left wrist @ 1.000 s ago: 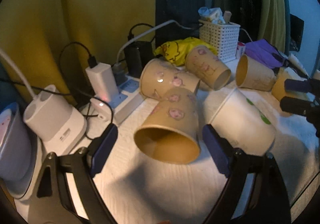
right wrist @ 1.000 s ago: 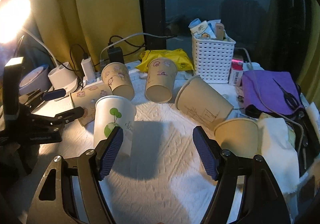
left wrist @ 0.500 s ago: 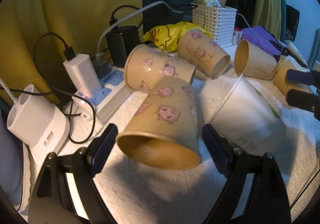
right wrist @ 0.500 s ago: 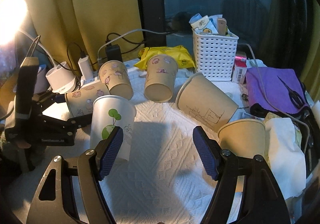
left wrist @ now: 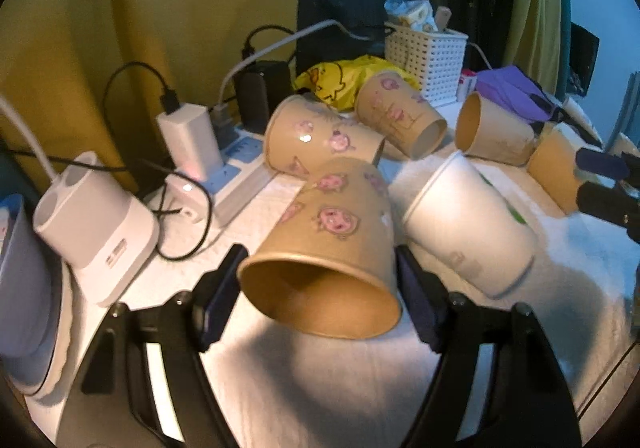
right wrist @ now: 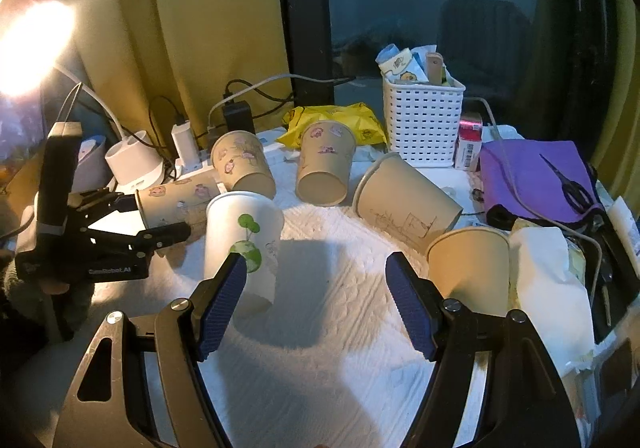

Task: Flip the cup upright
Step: 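Lift the pig-print cup with the left gripper and turn it toward the right gripper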

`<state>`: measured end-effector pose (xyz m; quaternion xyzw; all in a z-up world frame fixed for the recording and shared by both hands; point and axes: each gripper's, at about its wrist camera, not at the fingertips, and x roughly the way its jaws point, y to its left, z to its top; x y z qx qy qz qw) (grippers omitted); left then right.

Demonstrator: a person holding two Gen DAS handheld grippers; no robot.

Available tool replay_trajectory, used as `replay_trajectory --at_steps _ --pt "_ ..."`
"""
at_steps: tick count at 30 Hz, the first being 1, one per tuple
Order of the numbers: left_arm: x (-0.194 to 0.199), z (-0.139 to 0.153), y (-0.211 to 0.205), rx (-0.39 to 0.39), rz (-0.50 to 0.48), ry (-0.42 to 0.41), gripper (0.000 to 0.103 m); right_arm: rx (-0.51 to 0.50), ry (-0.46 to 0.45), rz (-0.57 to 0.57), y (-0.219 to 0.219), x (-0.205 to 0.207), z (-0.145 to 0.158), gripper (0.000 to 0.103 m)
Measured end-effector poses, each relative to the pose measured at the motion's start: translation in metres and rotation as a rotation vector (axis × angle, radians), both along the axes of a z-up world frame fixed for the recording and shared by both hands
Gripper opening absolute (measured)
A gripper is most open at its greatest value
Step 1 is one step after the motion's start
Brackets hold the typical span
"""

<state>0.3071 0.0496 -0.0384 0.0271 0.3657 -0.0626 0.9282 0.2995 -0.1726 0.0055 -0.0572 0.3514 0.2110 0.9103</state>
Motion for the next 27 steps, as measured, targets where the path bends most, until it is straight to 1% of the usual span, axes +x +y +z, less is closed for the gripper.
replay_trajectory --at_steps 5,11,15,21,27 --pt "-0.029 0.01 0.006 -0.026 0.007 -0.008 0.075 0.004 -0.014 0.009 0.004 -0.015 0.008 0.074" --pt "-0.076 0.025 0.007 -0.072 0.0 -0.028 0.075 0.006 -0.024 0.017 0.008 -0.041 0.014 0.074" --pt "-0.114 0.032 -0.006 -0.104 -0.058 -0.046 0.075 0.002 -0.029 0.022 0.009 -0.062 0.018 0.074" --pt "-0.164 0.038 -0.032 -0.122 -0.158 -0.069 0.075 -0.007 -0.028 0.023 0.007 -0.102 0.017 0.075" --pt "-0.206 0.03 -0.062 -0.136 -0.231 -0.053 0.075 -0.013 -0.009 0.007 -0.003 -0.146 0.008 0.074"
